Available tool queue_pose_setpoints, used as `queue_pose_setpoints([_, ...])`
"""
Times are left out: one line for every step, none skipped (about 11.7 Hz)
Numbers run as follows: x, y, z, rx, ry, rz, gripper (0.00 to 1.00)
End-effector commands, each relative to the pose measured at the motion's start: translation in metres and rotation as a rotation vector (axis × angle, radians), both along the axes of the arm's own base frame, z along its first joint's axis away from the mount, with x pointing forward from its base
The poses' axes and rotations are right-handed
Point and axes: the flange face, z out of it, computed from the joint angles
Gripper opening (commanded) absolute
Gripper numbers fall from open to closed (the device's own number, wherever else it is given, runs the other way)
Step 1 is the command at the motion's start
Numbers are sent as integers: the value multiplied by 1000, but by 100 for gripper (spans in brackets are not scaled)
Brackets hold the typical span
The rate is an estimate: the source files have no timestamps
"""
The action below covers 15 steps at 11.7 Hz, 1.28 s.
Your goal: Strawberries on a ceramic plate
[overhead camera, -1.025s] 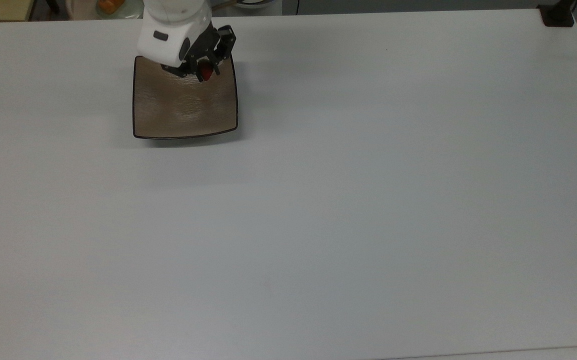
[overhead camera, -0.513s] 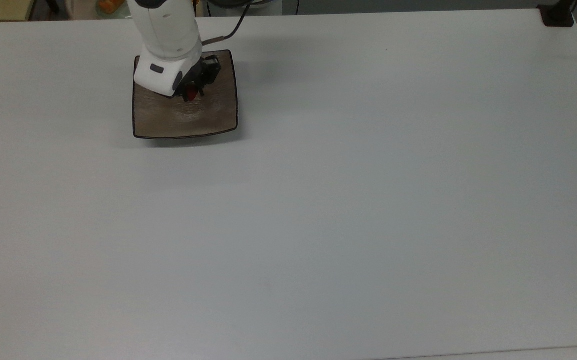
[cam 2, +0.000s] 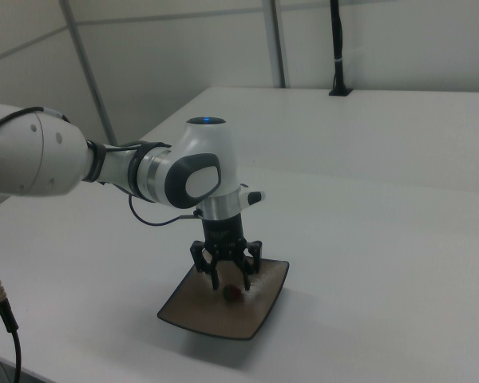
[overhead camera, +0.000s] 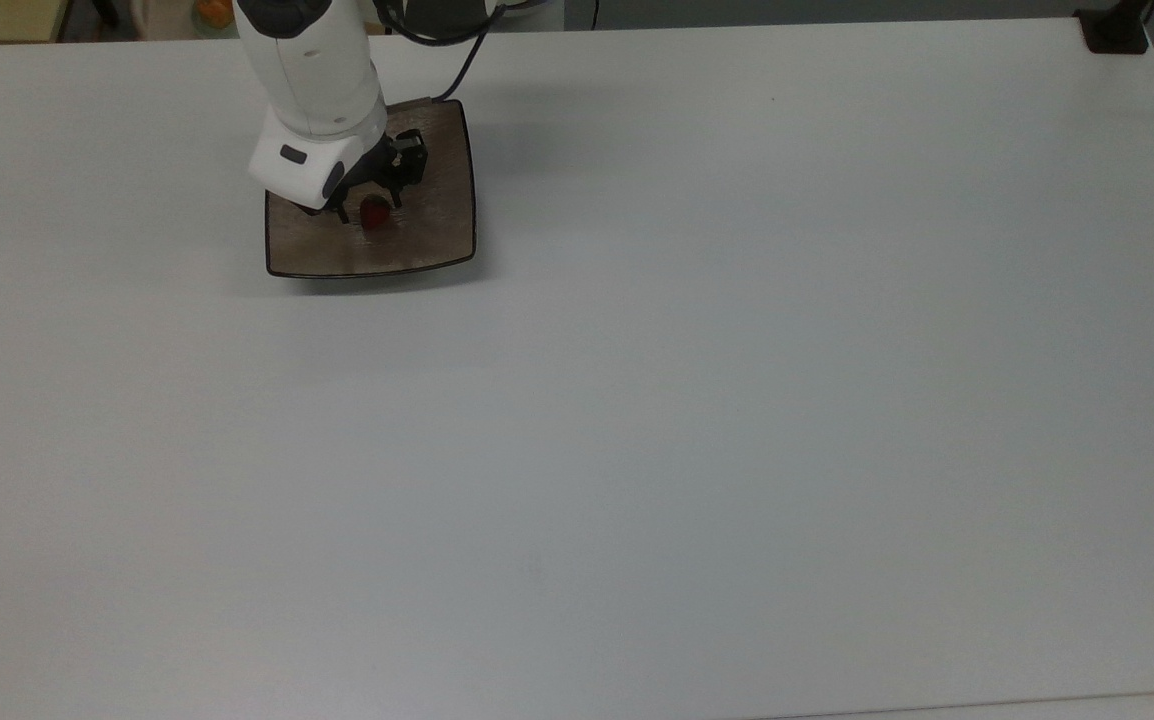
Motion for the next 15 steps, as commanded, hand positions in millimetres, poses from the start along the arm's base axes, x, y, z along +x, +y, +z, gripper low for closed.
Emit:
queue_pose_setpoints([9, 11, 73, -6, -139, -101, 100])
queue_pose_setpoints([16, 21, 107, -7, -145, -120, 100])
queue_pose_setpoints([21, 33, 142, -7, -141, -132, 100])
queue_pose_setpoints([24, 42, 171, -10, -141, -148, 100])
queue_pose_setpoints([20, 48, 201, -7, -152, -175, 100])
queue_pose_setpoints([15, 55, 222, 16, -156, -201, 100])
queue_pose_setpoints([9, 59, 240, 61, -155, -234, 100])
queue_pose_setpoints([3, 65, 255, 97, -161, -268, 100])
queue_pose_setpoints([-1, 67, 263, 110, -160, -325, 100])
queue_pose_setpoints([-2, 70, 264, 136, -151, -376, 100])
queue_pose_setpoints([-4, 75, 268, 151, -153, -381, 100])
queue_pose_setpoints([-4, 89, 270, 150, -166, -349, 100])
queue_pose_setpoints([-3, 100, 269, 144, -177, -321, 100])
queue_pose_setpoints([-2, 101, 271, 149, -199, -320, 100])
queue_pose_setpoints([-1, 103, 270, 149, -203, -315, 100])
